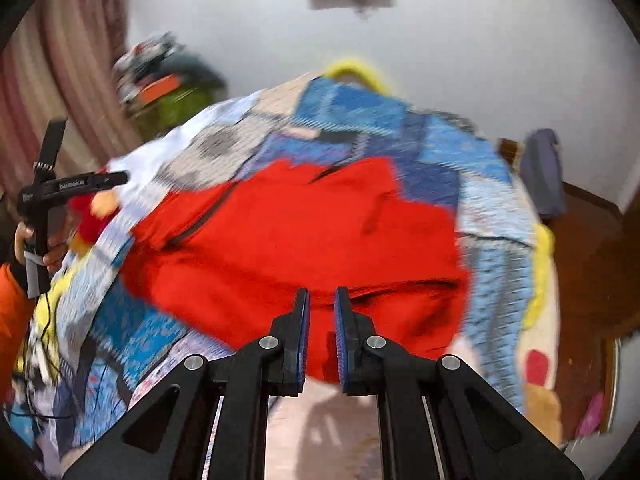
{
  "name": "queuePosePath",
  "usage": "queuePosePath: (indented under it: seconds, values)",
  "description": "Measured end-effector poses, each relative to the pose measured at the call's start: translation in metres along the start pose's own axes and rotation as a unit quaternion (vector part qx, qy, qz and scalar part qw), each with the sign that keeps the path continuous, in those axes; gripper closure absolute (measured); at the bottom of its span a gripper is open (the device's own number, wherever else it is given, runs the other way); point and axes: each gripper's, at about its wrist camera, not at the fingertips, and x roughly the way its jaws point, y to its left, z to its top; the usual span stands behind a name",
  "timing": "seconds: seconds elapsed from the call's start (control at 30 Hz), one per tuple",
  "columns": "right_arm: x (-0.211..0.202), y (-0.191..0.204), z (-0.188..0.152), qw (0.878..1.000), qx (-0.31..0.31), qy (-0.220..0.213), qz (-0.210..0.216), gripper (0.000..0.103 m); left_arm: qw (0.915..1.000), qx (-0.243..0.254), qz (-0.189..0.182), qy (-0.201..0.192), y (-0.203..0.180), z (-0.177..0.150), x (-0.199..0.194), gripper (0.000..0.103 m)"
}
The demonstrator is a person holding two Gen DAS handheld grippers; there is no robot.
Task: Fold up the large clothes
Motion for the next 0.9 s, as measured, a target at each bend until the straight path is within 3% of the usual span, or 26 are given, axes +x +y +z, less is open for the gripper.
queuePosePath:
  seconds: [0.17,0.27,0.4,0.53,0.67,0.73,0.8,0.83,0.9]
  values:
    - [0.050,0.011,-0.017,0.999,0.003,0.040,-0.015,0.096,0.9970,0.076,-0.011,0.012,-0.046,-0.045,0.029,0.018]
    - [0.074,-0.003,-0.020,0.997,0.040,0.062,-0.011,0.096,0.9927,0.112,0.007,0.043,-0.067,-0.058,0.062,0.018]
    - [0.084,-0.015,-0.004,0.996,0.067,0.060,0.008,0.096,0.9947,0.090,0.023,0.046,-0.069,-0.047,0.085,0.018]
    - [0.092,-0.018,0.030,0.998,0.045,0.046,0.004,0.096,0.9973,0.064,0.027,0.025,-0.060,-0.011,0.089,0.018]
    - [0.121,-0.038,0.087,0.996,0.055,0.059,-0.042,0.096,0.9902,0.089,0.103,0.033,-0.051,0.046,0.113,0.017]
    - [0.119,-0.053,0.115,0.992,0.095,0.027,-0.072,0.096,0.9888,0.060,0.133,0.029,-0.038,0.084,0.116,0.018]
    - [0.101,-0.066,0.139,0.986,0.133,-0.030,-0.094,0.096,0.9916,0.018,0.128,0.003,-0.025,0.111,0.104,0.018]
    - [0.093,-0.071,0.144,0.984,0.151,-0.049,-0.087,0.096,0.9918,-0.005,0.126,-0.020,-0.017,0.122,0.092,0.018]
    - [0.077,-0.077,0.145,0.981,0.177,-0.068,-0.031,0.096,0.9890,-0.019,0.138,-0.050,-0.010,0.131,0.072,0.017]
